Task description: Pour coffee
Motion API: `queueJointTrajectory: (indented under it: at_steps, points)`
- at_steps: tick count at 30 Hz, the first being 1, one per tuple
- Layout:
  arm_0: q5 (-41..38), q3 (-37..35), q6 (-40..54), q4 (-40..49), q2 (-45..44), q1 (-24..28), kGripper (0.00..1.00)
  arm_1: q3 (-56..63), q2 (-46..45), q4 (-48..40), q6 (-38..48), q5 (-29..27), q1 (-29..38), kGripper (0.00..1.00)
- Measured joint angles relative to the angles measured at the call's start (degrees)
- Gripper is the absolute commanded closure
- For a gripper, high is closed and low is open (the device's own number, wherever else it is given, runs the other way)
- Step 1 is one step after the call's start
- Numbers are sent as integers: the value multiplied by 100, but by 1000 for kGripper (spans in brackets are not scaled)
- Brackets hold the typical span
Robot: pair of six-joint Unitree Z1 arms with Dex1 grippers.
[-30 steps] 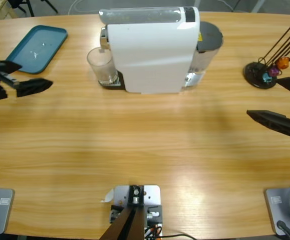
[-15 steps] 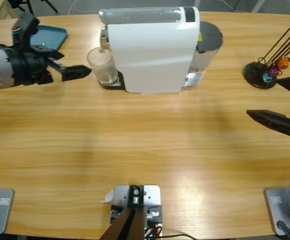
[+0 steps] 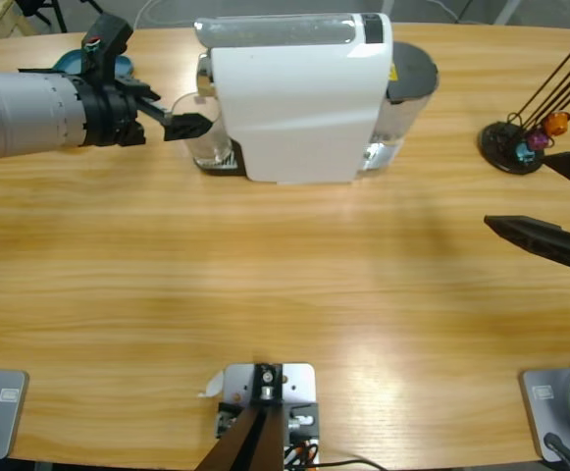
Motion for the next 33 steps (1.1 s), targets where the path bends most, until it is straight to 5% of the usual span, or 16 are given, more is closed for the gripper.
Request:
queueJointTrajectory:
  at_steps: [28, 33]
  points:
    - [-179, -315, 99, -180, 723, 214, 2, 0, 191, -9, 1, 0, -41, 0]
    - [-247, -325, 101, -181, 829, 220, 324, 0, 192, -14, 1, 0, -49, 0]
